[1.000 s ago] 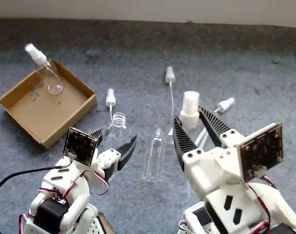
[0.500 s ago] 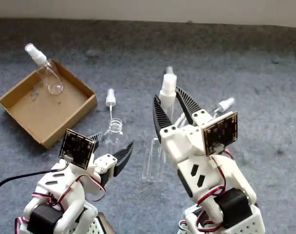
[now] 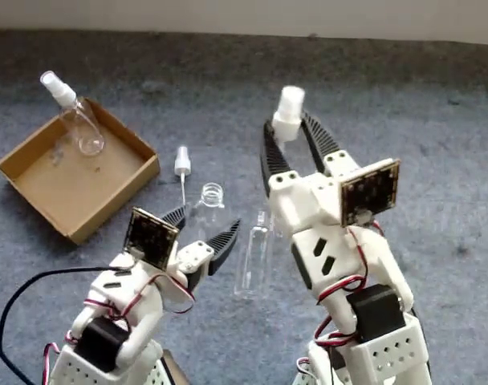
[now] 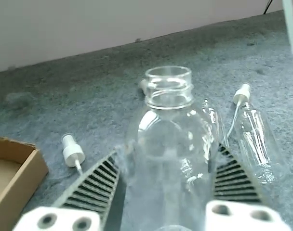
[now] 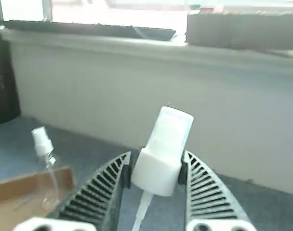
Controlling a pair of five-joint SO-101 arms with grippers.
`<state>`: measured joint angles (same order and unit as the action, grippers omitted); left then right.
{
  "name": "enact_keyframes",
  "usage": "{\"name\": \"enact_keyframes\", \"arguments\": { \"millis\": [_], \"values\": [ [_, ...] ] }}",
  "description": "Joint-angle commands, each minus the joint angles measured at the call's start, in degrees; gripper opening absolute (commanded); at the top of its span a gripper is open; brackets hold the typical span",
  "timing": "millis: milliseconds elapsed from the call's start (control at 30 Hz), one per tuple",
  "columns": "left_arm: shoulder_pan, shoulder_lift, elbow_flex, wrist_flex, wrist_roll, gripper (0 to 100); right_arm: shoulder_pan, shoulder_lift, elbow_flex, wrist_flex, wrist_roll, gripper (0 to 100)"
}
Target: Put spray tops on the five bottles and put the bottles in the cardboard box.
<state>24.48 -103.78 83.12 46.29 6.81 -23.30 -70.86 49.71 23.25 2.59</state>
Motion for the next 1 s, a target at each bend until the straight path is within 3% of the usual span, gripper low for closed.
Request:
{"name": "enact_keyframes", "arguments": {
  "millis": [0,100,167,467,667,967],
  "values": [
    [5.5,-0.8,8.0,-17.1,0.1,13,6.3,-0.9,0.0,-8.5,-0.5,11.6],
    [9.0,-0.7,14.5,-29.5,0.2,13,9.0,-0.9,0.3,-10.7,-0.5,11.6],
    [10.9,-0.8,13.9,-31.2,0.2,13,9.5,-1.0,0.3,-11.0,-0.6,11.6],
    [17.8,-0.7,14.0,-31.0,0.1,13,4.4,-1.3,0.2,-14.8,-0.6,11.6],
    [18.2,-0.7,14.0,-30.8,0.1,13,0.9,-1.7,-0.1,-13.9,-0.6,11.6],
    [17.8,-0.7,14.0,-23.7,0.1,13,-1.3,-10.6,-0.2,-6.1,-0.2,11.6]
  ]
}}
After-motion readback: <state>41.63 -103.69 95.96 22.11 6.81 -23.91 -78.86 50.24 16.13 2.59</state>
